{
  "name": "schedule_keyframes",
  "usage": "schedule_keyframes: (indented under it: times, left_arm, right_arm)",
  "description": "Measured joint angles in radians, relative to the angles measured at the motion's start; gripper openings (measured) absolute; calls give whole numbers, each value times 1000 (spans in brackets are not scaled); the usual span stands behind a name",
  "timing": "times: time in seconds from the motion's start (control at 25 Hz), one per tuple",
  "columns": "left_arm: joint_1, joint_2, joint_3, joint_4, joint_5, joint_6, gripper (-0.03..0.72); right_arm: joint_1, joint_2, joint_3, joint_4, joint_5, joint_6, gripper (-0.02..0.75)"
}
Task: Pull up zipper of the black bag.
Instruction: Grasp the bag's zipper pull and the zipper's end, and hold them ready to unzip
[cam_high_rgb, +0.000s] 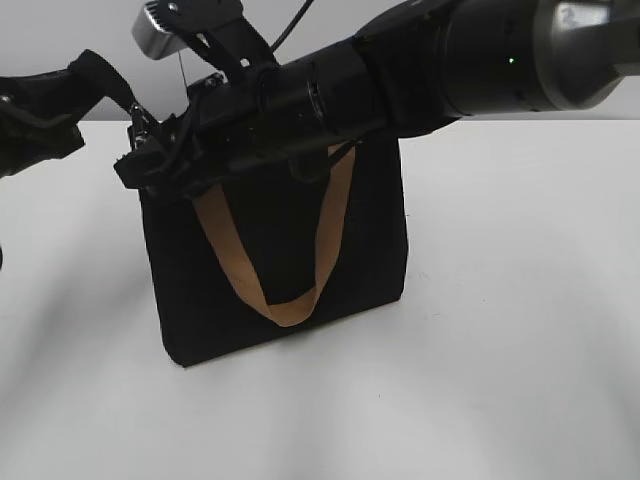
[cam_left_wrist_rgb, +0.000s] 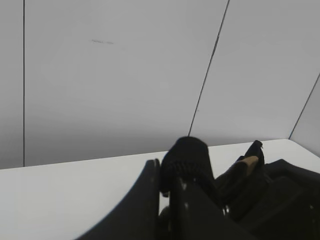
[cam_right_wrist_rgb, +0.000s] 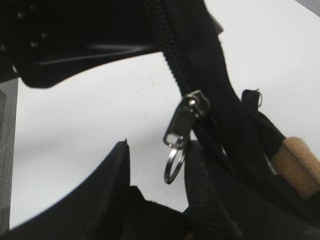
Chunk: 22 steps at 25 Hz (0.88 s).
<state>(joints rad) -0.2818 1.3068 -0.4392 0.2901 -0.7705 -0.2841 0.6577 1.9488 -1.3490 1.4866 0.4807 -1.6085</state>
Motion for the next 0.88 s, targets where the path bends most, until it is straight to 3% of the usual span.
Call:
schedule_keyframes:
  times: [0.12, 0.28, 0.36, 0.64, 0.8, 0.88]
  left_arm:
    - [0, 0, 0, 0, 0, 0, 22]
    - [0, 0, 0, 0, 2, 0, 22]
    - [0, 0, -1, 1, 15, 0, 22]
    - [0, 0, -1, 3, 44, 0, 22]
    - [0, 0, -1, 3, 45, 0, 22]
    - [0, 0, -1, 3, 45, 0, 22]
  right_arm:
    - [0, 0, 0, 2, -1, 9, 231]
    - [0, 0, 0, 4, -1, 42, 41]
    - [0, 0, 0, 5, -2, 62, -1]
    - [-1, 0, 0, 3, -33, 74, 12]
    - [-1, 0, 0, 3, -34, 74, 143]
    - [-1, 0, 0, 3, -34, 74, 160]
